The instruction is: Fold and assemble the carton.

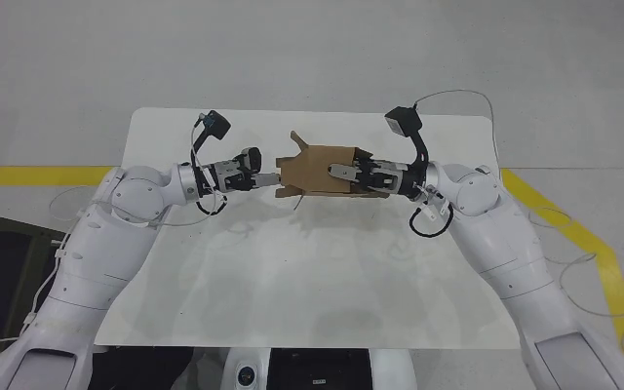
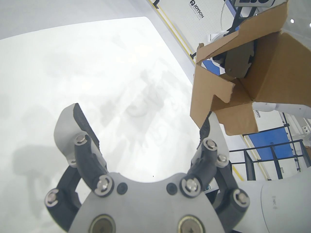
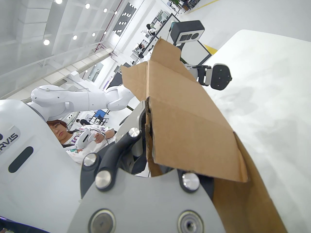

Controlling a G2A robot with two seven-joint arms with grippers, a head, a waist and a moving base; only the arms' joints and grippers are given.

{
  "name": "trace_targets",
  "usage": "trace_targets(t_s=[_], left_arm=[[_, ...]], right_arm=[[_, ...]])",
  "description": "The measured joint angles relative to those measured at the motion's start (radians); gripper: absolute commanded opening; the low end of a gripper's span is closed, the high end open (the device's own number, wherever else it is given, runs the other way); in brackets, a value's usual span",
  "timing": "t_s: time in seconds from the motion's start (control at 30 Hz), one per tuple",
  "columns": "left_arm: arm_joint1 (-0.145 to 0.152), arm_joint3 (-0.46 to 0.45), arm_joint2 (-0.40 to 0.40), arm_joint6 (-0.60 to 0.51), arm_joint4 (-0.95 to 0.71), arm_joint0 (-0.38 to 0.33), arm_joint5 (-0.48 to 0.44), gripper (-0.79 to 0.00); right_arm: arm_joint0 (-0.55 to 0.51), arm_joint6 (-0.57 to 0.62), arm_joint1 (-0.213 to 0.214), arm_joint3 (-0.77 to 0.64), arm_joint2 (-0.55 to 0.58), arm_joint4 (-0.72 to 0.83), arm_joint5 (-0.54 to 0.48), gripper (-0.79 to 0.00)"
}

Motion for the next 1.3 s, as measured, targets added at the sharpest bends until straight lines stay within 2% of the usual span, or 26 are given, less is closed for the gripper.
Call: trace_targets(t_s=[0.37, 0.83, 1.3], left_arm=[[-0.002, -0.008, 0.014, -0.023, -0.001, 0.003, -0.009, 0.0], [-0.003, -0.015, 0.009, -0.074, -0.083, -0.013, -0.019, 0.0], [-0.005, -0.011, 0.01, -0.077, -0.091, -0.028, -0.021, 0.0]], right_arm=[[-0.007, -0.009, -0.006, -0.025, -0.011, 0.009, -0.002, -0.785], [0.023, 0.006, -0.028, 0.005, -0.064, 0.037, -0.018, -0.785], [0.043, 0.037, -0.046, 0.024, -0.098, 0.068, -0.031, -0.785]])
